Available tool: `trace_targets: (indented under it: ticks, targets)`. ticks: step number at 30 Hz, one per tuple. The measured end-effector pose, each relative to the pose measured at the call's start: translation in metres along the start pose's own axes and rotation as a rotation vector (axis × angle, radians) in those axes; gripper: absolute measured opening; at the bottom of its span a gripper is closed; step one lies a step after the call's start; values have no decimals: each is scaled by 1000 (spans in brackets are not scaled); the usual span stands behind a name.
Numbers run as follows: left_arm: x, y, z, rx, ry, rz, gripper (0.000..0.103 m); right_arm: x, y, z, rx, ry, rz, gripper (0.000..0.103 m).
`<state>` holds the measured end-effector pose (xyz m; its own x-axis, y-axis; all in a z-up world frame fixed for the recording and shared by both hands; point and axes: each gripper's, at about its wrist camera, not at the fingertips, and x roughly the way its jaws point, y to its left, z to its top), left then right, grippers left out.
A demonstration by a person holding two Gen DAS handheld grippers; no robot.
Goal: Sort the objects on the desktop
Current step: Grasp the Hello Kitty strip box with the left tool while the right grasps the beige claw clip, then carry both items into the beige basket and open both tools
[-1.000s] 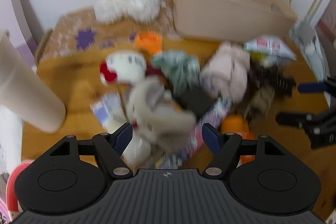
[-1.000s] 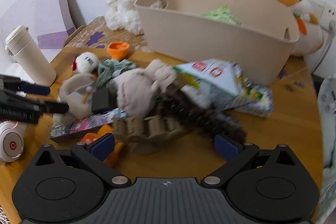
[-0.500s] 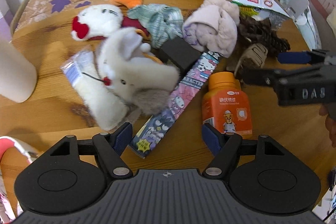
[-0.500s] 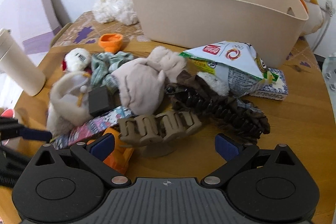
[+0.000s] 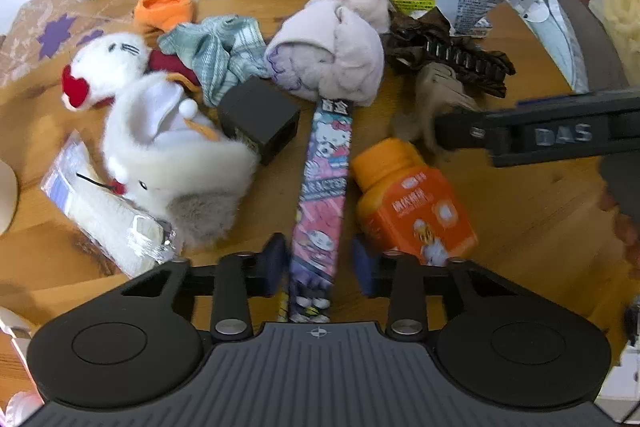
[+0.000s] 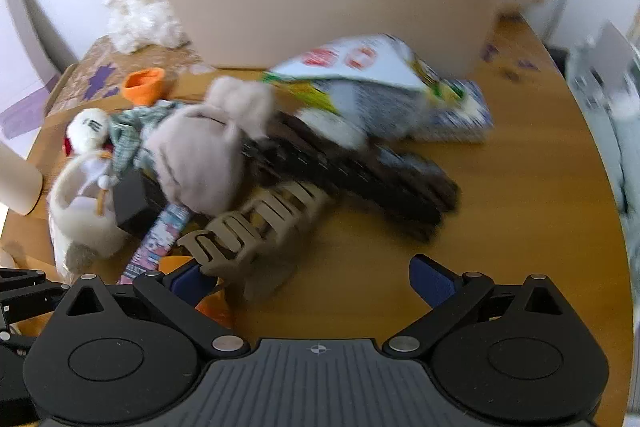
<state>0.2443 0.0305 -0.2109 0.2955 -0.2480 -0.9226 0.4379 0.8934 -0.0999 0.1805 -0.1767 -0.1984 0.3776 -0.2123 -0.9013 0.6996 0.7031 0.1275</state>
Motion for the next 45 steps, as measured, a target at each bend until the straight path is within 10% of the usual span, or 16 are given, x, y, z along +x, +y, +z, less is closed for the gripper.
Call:
trace_targets:
  ticks: [29, 34, 39, 45]
  targets:
    - [13, -8, 13, 41, -61, 91, 29, -21, -1, -43, -88, 62, -28, 98]
    - [12, -7, 13, 44, -65, 91, 27, -23, -17, -49, -43, 13, 49, 76]
    - [11, -8, 11, 45, -72, 90, 25, -25, -8, -47, -98, -45, 111, 9]
    - [10, -6, 7, 34, -69, 80, 24, -28, -9, -43, -105, -78, 164, 7]
